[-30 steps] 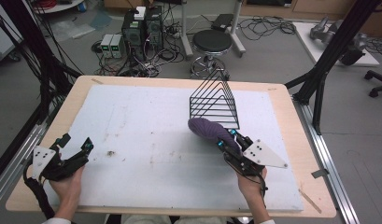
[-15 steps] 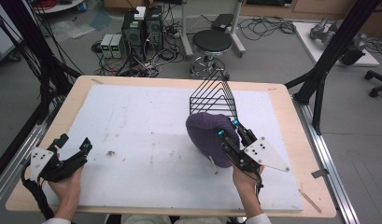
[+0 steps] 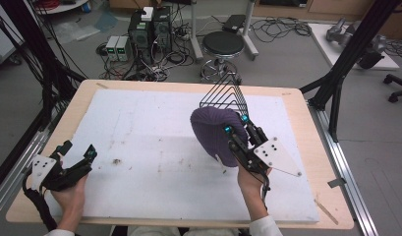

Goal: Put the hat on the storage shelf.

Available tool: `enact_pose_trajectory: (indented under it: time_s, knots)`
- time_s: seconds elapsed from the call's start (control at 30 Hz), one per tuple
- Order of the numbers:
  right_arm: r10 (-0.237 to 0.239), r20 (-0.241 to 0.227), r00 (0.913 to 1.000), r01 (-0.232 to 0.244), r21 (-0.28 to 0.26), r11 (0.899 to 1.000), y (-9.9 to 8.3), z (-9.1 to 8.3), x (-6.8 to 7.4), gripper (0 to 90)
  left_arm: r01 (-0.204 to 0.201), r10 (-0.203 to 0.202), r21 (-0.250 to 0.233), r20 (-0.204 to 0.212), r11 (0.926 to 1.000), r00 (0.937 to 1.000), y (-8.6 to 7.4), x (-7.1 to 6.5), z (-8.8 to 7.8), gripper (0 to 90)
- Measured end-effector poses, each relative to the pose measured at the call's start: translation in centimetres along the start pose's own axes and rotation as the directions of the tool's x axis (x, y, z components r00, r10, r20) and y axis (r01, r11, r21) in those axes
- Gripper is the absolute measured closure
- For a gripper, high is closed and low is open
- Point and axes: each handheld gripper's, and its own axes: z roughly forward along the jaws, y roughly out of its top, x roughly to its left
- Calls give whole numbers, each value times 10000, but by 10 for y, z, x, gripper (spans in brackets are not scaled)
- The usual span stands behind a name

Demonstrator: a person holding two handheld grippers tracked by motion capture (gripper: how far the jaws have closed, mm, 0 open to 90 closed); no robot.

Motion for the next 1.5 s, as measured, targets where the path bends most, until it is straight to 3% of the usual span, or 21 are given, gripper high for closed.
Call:
enact_pose_trajectory:
  time_s: [0.2,0.3,0.43,0.57,0.83,1.13,1.27,1.33,1.43,1.5]
  knots:
    - [15,-147,9999,-17,-98,10000,8,8,7,704,-22,25,-104,301,9999,9995,3,-2,3,195]
    - [61,-196,9998,-63,-121,9999,10,12,10,705,-178,190,-193,674,9997,9975,7,-5,6,194]
    - [47,-377,9993,-50,-73,10000,15,23,17,704,-262,279,-136,1466,9996,9888,12,-15,12,192]
    - [66,-448,9990,-73,-168,9998,19,28,23,703,-190,230,-225,1936,9996,9808,17,-25,17,188]
    - [88,-542,9985,-103,-273,9996,21,34,29,703,-33,117,-369,2276,9993,9737,21,-39,25,188]
    - [-17,-814,9967,-5,-277,9996,25,40,36,701,-101,101,-18,3262,9999,9452,20,-54,32,187]
    - [-20,-865,9962,-6,-295,9996,26,41,39,701,-158,114,86,3749,9998,9270,22,-62,36,187]
    - [-6,-849,9964,-20,-306,9995,26,41,40,701,-203,124,153,4034,9997,9149,25,-66,38,187]
    - [-6,-891,9960,-26,-356,9994,27,42,42,701,-114,86,42,4223,9999,9064,29,-73,42,187]
    - [-70,-861,9963,38,-374,9993,29,43,43,701,-242,203,31,4467,9997,8945,31,-80,46,186]
